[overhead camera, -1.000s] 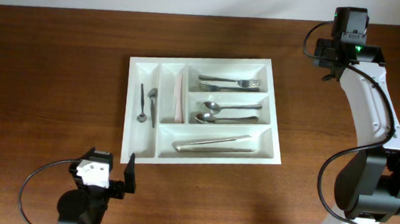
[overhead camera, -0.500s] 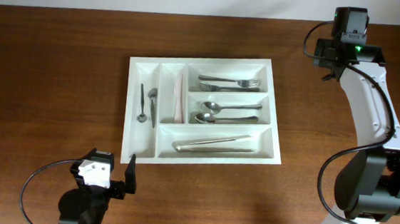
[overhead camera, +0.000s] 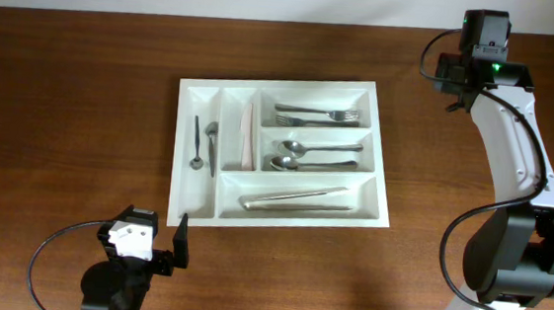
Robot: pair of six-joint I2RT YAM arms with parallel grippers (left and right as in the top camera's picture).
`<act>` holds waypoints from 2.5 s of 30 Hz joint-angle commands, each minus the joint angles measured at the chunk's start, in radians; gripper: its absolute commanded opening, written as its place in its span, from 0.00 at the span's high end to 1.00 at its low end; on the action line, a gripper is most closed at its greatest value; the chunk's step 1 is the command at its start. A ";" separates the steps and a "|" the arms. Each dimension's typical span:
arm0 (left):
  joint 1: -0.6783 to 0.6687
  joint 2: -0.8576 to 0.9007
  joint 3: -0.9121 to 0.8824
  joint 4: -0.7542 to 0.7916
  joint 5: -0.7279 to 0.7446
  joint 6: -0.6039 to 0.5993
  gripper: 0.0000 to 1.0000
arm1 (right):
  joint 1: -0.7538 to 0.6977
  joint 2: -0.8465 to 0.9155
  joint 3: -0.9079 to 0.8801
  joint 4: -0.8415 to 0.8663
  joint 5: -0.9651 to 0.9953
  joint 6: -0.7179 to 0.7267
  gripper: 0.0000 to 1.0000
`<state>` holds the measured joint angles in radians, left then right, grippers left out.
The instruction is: Pack container
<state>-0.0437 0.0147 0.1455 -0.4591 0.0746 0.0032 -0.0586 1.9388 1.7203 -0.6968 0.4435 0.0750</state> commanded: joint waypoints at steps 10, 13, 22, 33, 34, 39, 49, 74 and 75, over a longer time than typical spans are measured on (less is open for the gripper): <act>-0.002 -0.010 -0.014 0.005 0.008 0.016 0.01 | 0.074 -0.280 -0.027 -0.004 0.005 0.009 0.01; -0.002 -0.010 -0.014 0.005 0.008 0.016 0.01 | 0.103 -0.381 -0.030 -0.004 0.004 0.009 0.01; -0.002 -0.010 -0.014 0.005 0.008 0.016 0.01 | 0.164 -0.709 -0.144 -0.003 0.005 0.009 0.01; -0.002 -0.010 -0.014 0.005 0.008 0.016 0.01 | 0.164 -1.147 -0.754 -0.010 0.012 0.009 0.01; -0.002 -0.010 -0.014 0.005 0.008 0.016 0.01 | 0.164 -1.180 -0.796 -0.016 0.012 0.009 0.01; -0.002 -0.010 -0.014 0.005 0.008 0.016 0.01 | 0.164 -1.354 -0.962 -0.119 0.012 0.009 0.01; -0.002 -0.010 -0.014 0.005 0.008 0.016 0.01 | 0.164 -1.666 -1.179 -0.117 -0.079 0.008 0.01; -0.002 -0.010 -0.014 0.005 0.008 0.016 0.01 | 0.163 -1.936 -1.630 0.434 -0.394 0.009 0.01; -0.002 -0.010 -0.014 0.005 0.008 0.016 0.01 | 0.163 -1.936 -1.648 0.454 -0.412 0.008 0.01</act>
<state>-0.0437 0.0135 0.1417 -0.4587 0.0746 0.0036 0.1001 0.0154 0.1219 -0.2668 0.0807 0.0784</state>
